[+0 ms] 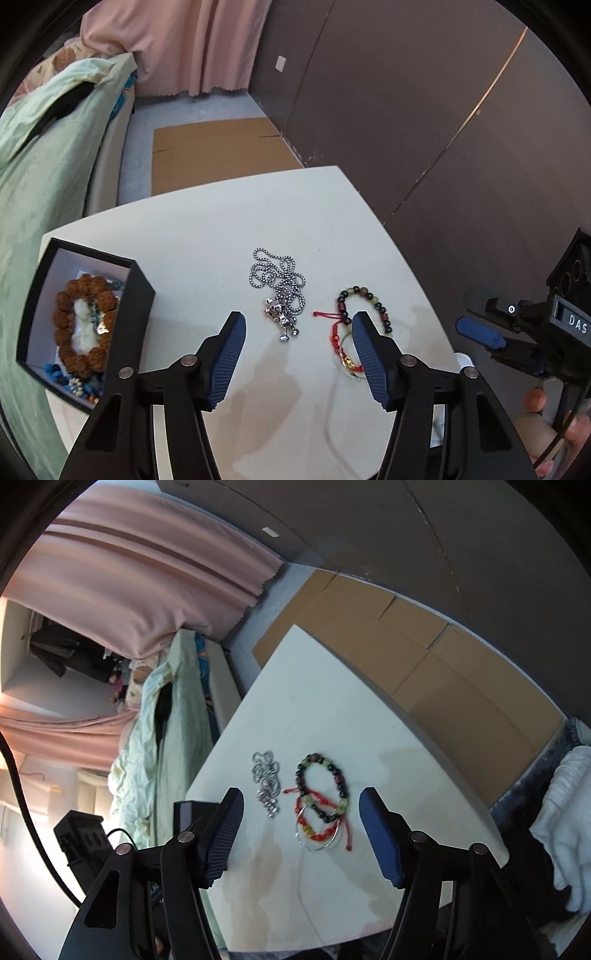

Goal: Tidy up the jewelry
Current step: 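Grasp the silver chain with the left while the right grasps the dark bead bracelet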

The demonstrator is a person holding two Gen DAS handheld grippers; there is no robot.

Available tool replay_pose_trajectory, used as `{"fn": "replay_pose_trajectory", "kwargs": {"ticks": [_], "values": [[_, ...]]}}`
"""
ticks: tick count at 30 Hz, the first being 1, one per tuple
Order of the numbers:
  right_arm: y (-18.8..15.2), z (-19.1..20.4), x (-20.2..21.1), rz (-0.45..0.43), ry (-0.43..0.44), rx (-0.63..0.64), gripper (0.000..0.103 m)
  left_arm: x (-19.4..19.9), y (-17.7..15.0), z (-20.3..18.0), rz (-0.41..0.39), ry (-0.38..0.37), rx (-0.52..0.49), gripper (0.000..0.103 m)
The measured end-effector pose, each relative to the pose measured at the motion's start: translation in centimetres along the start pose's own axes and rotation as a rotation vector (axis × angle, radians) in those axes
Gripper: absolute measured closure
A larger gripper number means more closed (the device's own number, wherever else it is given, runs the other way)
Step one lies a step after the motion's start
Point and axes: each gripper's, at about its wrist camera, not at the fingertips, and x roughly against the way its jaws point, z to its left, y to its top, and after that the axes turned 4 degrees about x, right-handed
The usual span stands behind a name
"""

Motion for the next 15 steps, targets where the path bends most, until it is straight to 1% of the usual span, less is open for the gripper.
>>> {"fn": "replay_pose_trajectory", "kwargs": {"ticks": [2,4,5,7,8,11,15], "values": [[0.3,-0.1,-0.7,0.023,-0.007,-0.001,0.049,-1.1,0.0,0.0,0.019,0.01,-0.002,0.048],[0.6,-0.3,-1.3,0.046,-0.001,-0.002,0.053,-2.3,-0.1,-0.1,0.039,0.028,-0.008,0.051],[0.6,-0.4,-1.6,0.057,-0.002,0.0,0.059,-2.7,-0.1,0.0,0.044,0.035,-0.009,0.051],[0.7,-0.4,-2.1,0.076,-0.009,0.003,0.068,-3.9,-0.3,0.1,0.061,0.051,-0.013,0.054],[0.7,-0.5,-2.2,0.08,-0.012,0.005,0.07,-4.2,-0.3,0.2,0.065,0.059,-0.018,0.055],[0.8,-0.6,-2.6,0.082,-0.058,0.018,0.071,-5.3,-0.4,0.4,0.081,0.073,-0.026,0.056],[1.3,-0.1,-3.2,0.092,-0.086,0.039,0.072,-6.2,-0.2,0.9,0.089,0.089,-0.024,0.057]]}}
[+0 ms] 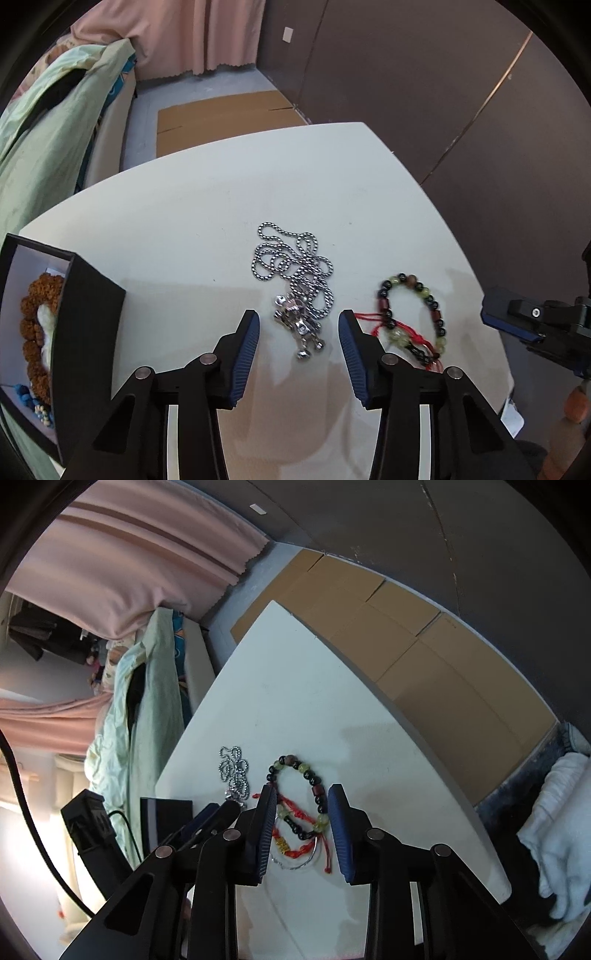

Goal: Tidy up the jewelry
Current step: 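Grasp the silver chain with the left while the right grasps the dark bead bracelet, then lift both held items and lower them into the black box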

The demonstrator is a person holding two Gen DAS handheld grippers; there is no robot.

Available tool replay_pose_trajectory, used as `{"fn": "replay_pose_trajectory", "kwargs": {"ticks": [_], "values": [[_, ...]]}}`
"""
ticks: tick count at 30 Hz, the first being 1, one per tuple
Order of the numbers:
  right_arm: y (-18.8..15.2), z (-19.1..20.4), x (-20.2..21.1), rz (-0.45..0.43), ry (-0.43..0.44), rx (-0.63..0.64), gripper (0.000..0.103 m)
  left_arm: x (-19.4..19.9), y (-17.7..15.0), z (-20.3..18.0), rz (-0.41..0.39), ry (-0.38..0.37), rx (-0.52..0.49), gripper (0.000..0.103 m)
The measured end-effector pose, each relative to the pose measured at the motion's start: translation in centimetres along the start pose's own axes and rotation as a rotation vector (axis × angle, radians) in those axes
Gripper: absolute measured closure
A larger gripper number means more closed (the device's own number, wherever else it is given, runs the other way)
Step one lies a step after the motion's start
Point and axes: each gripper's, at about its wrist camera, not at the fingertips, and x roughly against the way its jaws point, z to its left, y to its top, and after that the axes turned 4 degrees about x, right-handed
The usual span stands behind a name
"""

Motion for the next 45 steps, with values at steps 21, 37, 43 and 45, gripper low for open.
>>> {"fn": "replay_pose_trajectory", "kwargs": {"ticks": [21,37,43,45], "values": [[0.9,3.7,-4.3,0.061,-0.273,0.21,0.075,4.6,0.0,1.2,-0.101,-0.057,0.046,0.098],[-0.6,6.7,-2.1,-0.046,-0.282,0.315,0.094,11.6,0.2,3.3,-0.247,-0.098,0.107,0.098],[-1.5,8.3,-0.3,-0.117,-0.172,0.324,0.094,15.2,0.1,3.8,-0.333,-0.108,0.125,0.098],[-1.8,8.8,0.2,-0.14,-0.157,0.339,0.094,16.2,0.0,4.0,-0.355,-0.107,0.129,0.098]]}}
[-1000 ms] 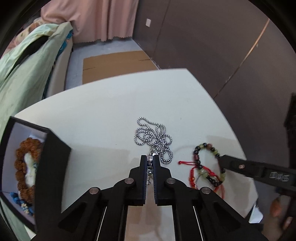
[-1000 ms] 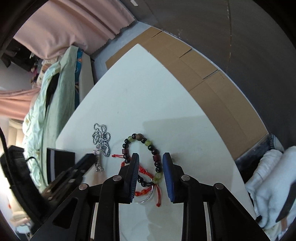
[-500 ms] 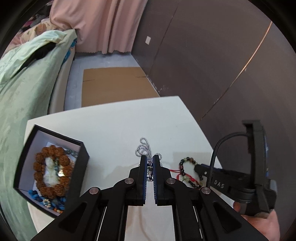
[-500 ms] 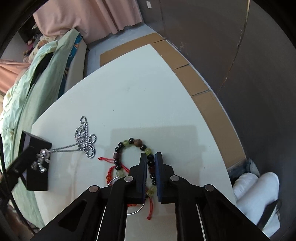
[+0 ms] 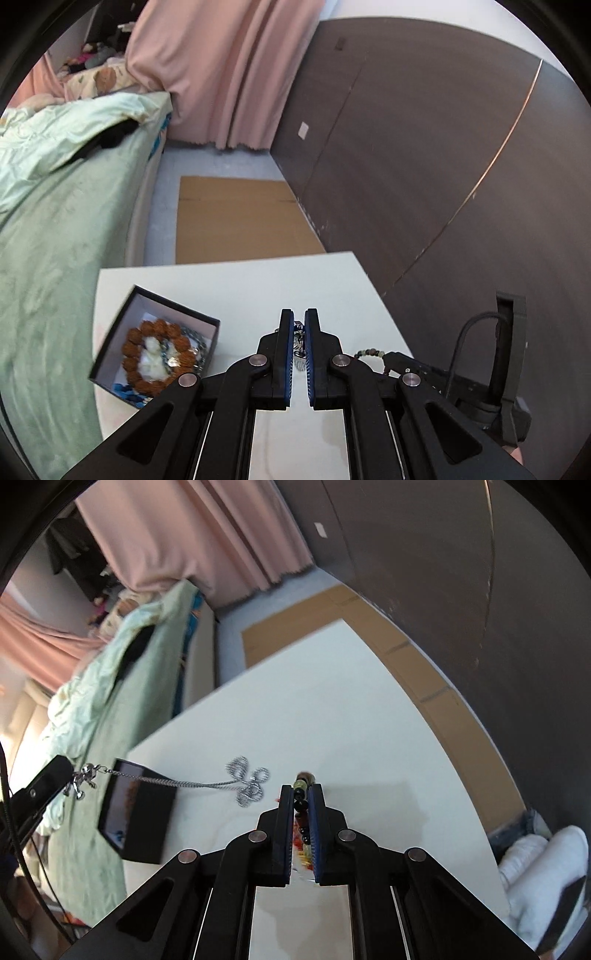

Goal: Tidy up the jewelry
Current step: 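Lift both held items and lower them into the black box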

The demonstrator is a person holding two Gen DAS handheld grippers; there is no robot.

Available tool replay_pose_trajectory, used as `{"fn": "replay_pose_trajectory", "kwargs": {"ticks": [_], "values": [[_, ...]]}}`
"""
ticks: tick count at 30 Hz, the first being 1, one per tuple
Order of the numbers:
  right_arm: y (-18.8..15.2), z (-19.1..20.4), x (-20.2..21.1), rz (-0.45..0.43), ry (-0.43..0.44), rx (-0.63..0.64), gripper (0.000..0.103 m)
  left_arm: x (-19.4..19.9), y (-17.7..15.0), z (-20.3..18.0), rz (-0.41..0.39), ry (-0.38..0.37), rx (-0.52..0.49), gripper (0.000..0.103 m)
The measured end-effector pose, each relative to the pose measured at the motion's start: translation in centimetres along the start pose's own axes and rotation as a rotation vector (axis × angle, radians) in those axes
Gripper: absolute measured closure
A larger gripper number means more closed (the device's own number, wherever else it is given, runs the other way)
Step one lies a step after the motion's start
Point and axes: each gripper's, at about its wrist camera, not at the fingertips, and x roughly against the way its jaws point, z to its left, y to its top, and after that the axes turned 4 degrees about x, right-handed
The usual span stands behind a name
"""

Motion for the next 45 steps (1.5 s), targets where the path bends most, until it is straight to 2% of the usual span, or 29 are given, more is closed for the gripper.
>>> {"fn": "replay_pose_trajectory", "kwargs": {"ticks": [7,18,22,37,45], "values": [[-0.4,0.3,1.4,-0.047,0.056,-0.005,0.094,4.8,2.0,-0.8,-0.111,-0.007,-0.021,0.098],[-0.6,1.5,4.7,-0.183,0.201,0.0,0.094,10.6,5.0,-1.2,-0.218,0.023,-0.042,0.098],[-0.9,1.7,4.5,-0.178,0.229,-0.014,0.094,12.3,6.1,-1.0,-0.253,0.038,-0.043,0.098],[-1.0,2.5,3.8,-0.158,0.236,0.001,0.094,19.1,10.7,-1.8,-0.386,0.08,-0.074,0.098],[-1.0,2.3,3.5,-0.15,0.24,-0.006,0.094,20.3,11.6,-2.4,-0.409,0.107,-0.096,0.098]]}}
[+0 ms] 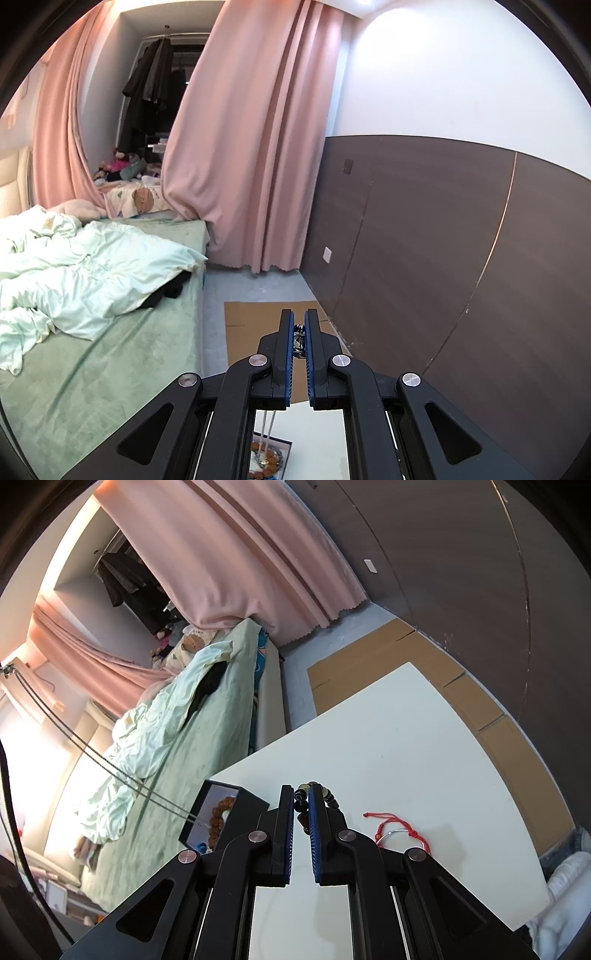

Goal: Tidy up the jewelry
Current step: 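Lift both held items and lower them into the black box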

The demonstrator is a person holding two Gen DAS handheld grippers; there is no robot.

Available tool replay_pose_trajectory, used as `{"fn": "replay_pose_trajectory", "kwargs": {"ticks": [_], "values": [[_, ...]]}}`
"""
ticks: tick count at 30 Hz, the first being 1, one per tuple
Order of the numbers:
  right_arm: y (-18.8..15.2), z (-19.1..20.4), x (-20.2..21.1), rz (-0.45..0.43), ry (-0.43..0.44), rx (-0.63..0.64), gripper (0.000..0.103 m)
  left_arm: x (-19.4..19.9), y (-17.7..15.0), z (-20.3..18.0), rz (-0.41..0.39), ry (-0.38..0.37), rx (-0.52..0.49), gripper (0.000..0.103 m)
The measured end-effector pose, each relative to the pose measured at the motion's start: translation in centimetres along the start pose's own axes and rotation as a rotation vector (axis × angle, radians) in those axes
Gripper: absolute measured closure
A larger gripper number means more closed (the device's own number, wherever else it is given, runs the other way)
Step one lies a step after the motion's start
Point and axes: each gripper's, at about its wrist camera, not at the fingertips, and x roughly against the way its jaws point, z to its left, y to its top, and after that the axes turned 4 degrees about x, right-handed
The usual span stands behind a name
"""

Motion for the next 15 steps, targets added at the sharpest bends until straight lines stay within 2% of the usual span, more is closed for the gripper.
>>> {"fn": "replay_pose_trajectory", "kwargs": {"ticks": [8,15], "values": [[-0.2,0.2,0.0,0.008,-0.007,0.012,0.094,-2.0,-1.8,0.8,0.043,0.014,-0.001,0.098],[-0.2,0.4,-0.2,0.012,-0.012,0.022,0.094,-4.1,-4.2,2.8,0.096,0.013,0.04,0.098]]}}
